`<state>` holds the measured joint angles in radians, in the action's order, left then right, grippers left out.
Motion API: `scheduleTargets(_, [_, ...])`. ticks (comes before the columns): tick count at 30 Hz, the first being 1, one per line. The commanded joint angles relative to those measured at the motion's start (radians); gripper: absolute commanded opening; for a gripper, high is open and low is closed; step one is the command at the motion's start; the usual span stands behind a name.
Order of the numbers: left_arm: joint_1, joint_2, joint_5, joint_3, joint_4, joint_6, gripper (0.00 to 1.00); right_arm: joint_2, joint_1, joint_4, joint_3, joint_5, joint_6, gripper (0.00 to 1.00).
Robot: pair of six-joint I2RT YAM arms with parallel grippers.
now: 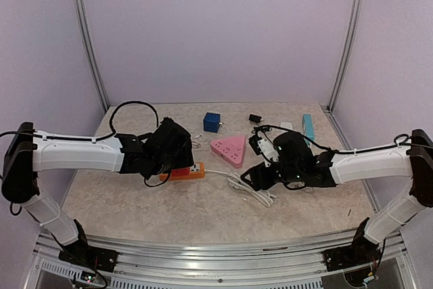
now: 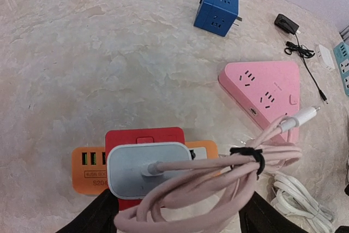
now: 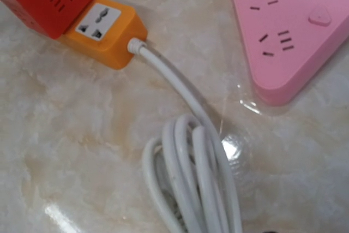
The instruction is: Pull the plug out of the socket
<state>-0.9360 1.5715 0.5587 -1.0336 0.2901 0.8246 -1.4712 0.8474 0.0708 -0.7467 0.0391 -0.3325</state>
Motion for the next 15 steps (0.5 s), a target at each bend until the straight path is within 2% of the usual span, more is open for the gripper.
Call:
scheduleTargets(1, [-0.001,0.039,0.060,-0.036,0.045,0.026,0.72,0.029,-0.004,0.013,0.011,0.002,-0.007,0.67])
scheduleTargets(11, [0.020,0.094,0.081,-0.077,0.074,0.025,0.67,0.025,-0.005,0.015,0.000,0.005,-0.007,0.67])
scheduleTargets(15, [0.019,0.105,0.092,-0.078,0.066,0.005,0.60,0.022,-0.005,0.014,-0.002,0.009,-0.007,0.67])
